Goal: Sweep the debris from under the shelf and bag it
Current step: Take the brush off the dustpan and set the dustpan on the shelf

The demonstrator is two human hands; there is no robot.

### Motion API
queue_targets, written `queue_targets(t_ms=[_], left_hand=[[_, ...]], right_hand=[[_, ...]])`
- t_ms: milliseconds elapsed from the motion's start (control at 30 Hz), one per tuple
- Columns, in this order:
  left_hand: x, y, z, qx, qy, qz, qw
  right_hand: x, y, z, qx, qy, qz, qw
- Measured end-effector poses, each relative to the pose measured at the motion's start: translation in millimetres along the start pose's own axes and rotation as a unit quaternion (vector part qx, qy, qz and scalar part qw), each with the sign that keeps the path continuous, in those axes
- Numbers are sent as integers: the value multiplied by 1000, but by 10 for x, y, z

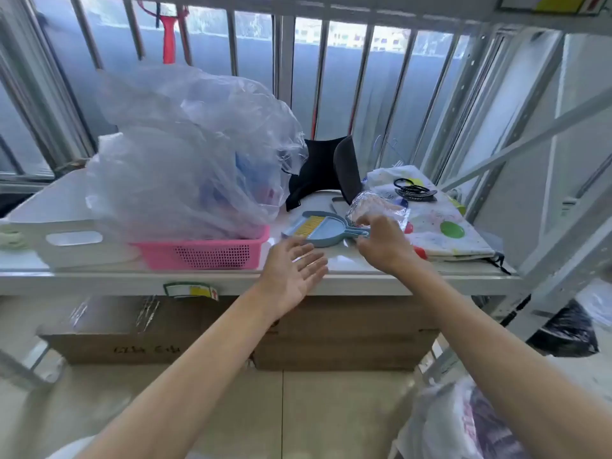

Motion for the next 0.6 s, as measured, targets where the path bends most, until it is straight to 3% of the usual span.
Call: queue_targets(t_ms=[267,433,600], left_hand=[[-276,-123,-47,117,12,85,989],[-299,-168,-77,137,30,100,985],[-320,-171,-107,134,35,101,985]], right_hand=[[-461,40,-167,133,-4,-18,991],[-565,11,-354,131,-21,3,991],[-492,59,-323,40,13,-9,999]])
Point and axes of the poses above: each hand's wrist, its own x-axis away from the middle knuckle, its own z-axis out of the back of the hand, y = z × x, the point moved 6 cm from there along -x, towards the middle knuckle, and after that the axes turned 11 degrees about -z, right-handed, at the moved point
